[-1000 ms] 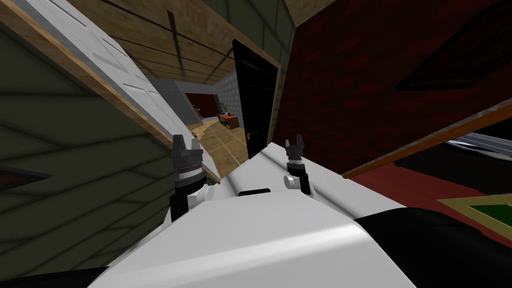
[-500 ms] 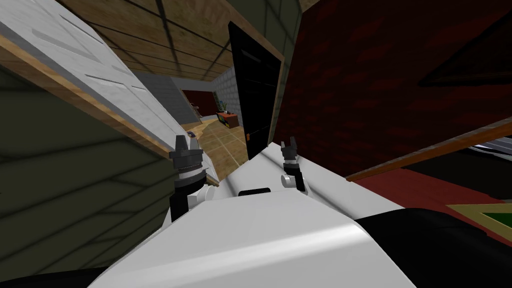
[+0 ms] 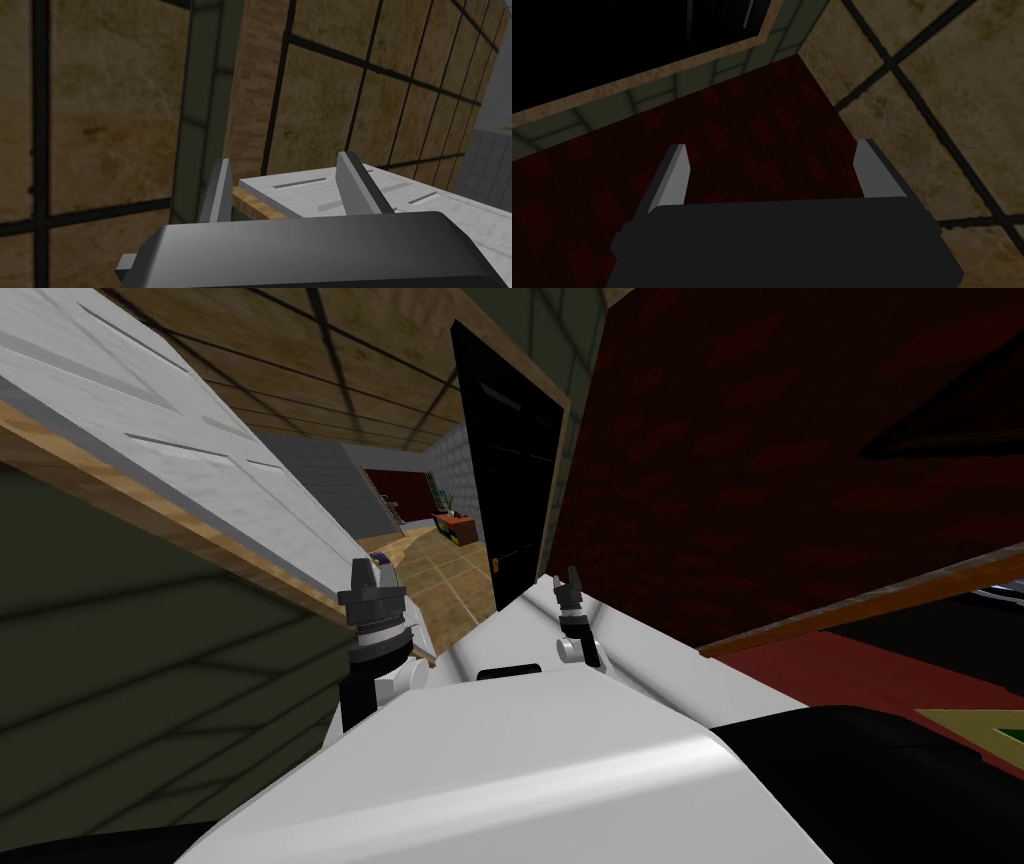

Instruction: Push the door open

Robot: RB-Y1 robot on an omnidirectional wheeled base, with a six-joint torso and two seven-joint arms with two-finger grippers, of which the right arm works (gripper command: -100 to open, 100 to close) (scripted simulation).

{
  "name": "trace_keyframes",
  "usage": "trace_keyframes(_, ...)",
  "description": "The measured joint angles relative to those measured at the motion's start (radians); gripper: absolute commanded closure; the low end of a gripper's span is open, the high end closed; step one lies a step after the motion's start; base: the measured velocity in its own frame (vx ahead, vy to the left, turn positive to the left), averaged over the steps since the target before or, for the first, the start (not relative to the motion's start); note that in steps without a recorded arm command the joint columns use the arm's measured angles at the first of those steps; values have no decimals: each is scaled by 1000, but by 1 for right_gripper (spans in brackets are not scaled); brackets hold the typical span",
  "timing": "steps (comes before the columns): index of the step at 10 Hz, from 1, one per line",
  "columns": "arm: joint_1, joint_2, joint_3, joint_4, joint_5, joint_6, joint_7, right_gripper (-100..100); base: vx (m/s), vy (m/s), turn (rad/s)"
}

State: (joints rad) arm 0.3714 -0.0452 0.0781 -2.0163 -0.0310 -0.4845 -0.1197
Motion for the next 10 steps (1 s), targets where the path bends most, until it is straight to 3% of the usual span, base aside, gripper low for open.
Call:
trace_keyframes(3,-32,-7,31,91,6,-27,5,-100,124,-17,10)
trace_keyframes(10,-100,-23,99,271,17,-60,13,-100,103,-25,8)
